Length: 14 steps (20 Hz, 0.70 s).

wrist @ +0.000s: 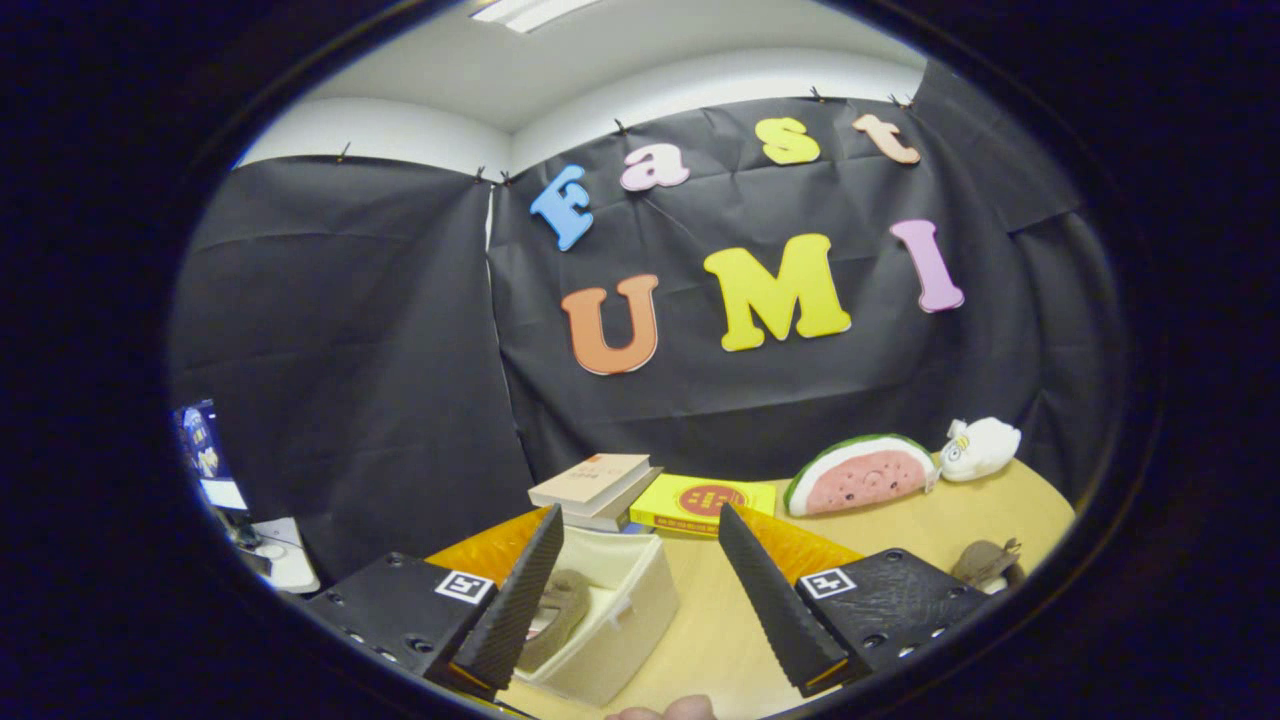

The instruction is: Open the storage box then place both shoes into the box .Put the left shoe in first, then the right shoe, with the right side of both shoes facing outward in a uniform manner.

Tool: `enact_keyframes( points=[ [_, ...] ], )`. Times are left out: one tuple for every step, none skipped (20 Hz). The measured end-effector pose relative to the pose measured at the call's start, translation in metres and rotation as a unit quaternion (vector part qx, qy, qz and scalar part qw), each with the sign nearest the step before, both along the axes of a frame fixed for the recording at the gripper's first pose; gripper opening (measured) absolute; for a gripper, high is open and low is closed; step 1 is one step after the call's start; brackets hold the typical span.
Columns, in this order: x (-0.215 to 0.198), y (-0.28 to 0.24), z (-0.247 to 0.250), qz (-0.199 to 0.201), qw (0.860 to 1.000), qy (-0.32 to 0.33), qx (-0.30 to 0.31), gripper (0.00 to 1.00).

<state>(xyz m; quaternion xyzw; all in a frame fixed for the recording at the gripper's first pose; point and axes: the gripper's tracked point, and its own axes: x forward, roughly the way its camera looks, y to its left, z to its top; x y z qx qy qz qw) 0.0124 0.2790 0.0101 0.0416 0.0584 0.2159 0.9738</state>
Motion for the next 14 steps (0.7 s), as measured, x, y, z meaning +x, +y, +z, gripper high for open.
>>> enact_keyframes(
  points=[
    [-0.002, -0.016, 0.002, 0.000, 1.000, -0.012, -0.009, 0.95],
    [-0.001, -0.034, 0.003, -0.007, 1.000, -0.020, -0.019, 0.95],
    [-0.001, -0.053, 0.000, -0.014, 0.999, -0.022, -0.032, 0.95],
    [0.000, -0.071, -0.004, -0.019, 0.999, -0.016, -0.041, 0.95],
    [-0.001, -0.089, -0.009, -0.022, 0.999, -0.006, -0.043, 0.95],
    [0.001, -0.109, -0.013, -0.026, 0.999, 0.005, -0.042, 0.95],
    [0.004, -0.134, -0.015, -0.038, 0.999, 0.012, -0.036, 0.95],
    [0.009, -0.161, -0.012, -0.047, 0.999, 0.015, -0.021, 0.95],
    [0.010, -0.186, -0.011, -0.054, 0.998, 0.019, -0.007, 0.95],
    [0.015, -0.215, -0.014, -0.070, 0.997, 0.025, -0.001, 0.95],
    [0.019, -0.247, -0.017, -0.089, 0.996, 0.029, -0.006, 0.95],
    [0.021, -0.278, -0.021, -0.111, 0.993, 0.035, -0.018, 0.95],
    [0.021, -0.308, -0.024, -0.128, 0.991, 0.038, -0.030, 0.95],
    [0.019, -0.332, -0.028, -0.143, 0.988, 0.045, -0.044, 0.95]
  ],
)
